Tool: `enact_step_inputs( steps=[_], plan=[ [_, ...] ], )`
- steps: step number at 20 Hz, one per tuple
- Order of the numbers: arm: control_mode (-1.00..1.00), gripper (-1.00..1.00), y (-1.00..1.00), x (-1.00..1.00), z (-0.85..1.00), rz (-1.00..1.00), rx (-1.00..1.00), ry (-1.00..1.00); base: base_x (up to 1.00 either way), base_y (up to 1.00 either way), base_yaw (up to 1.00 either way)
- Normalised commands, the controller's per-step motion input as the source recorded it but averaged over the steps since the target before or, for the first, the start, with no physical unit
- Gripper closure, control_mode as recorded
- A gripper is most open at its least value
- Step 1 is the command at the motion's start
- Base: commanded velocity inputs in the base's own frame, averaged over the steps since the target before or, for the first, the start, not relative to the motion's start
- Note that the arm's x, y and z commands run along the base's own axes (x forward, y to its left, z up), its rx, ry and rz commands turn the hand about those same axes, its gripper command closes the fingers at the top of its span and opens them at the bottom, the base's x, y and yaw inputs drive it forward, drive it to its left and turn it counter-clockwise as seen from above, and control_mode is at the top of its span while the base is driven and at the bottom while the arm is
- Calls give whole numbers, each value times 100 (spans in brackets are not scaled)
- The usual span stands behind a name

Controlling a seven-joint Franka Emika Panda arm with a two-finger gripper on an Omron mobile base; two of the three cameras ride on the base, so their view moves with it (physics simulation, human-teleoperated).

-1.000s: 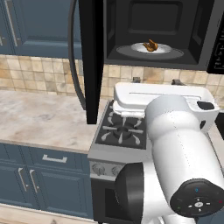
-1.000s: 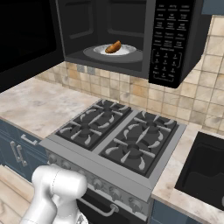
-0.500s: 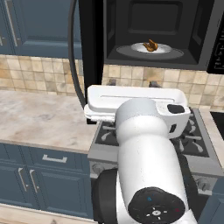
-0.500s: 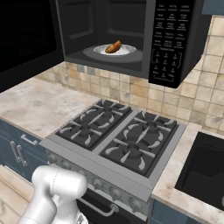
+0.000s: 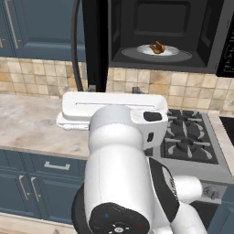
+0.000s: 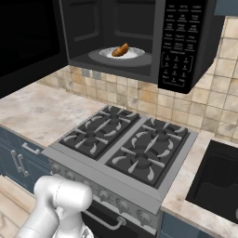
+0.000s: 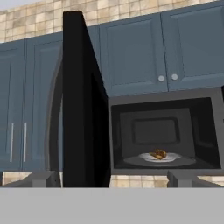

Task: Pick the hotdog bun from the counter and place it in the microwave. Then turn on the microwave.

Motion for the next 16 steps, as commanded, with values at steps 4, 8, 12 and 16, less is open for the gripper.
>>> enact_step_inputs(
  steps=[4, 8, 12, 16],
  plan=[
    [-100, -100, 42, 0, 0, 0, 0, 1, 0, 0, 0],
    [-100, -100, 42, 0, 0, 0, 0, 1, 0, 0, 0],
    [-100, -100, 36, 0, 0, 0, 0, 0, 0, 0, 0],
    [-100, -100, 30, 3, 0, 0, 0, 0, 0, 0, 0]
  ],
)
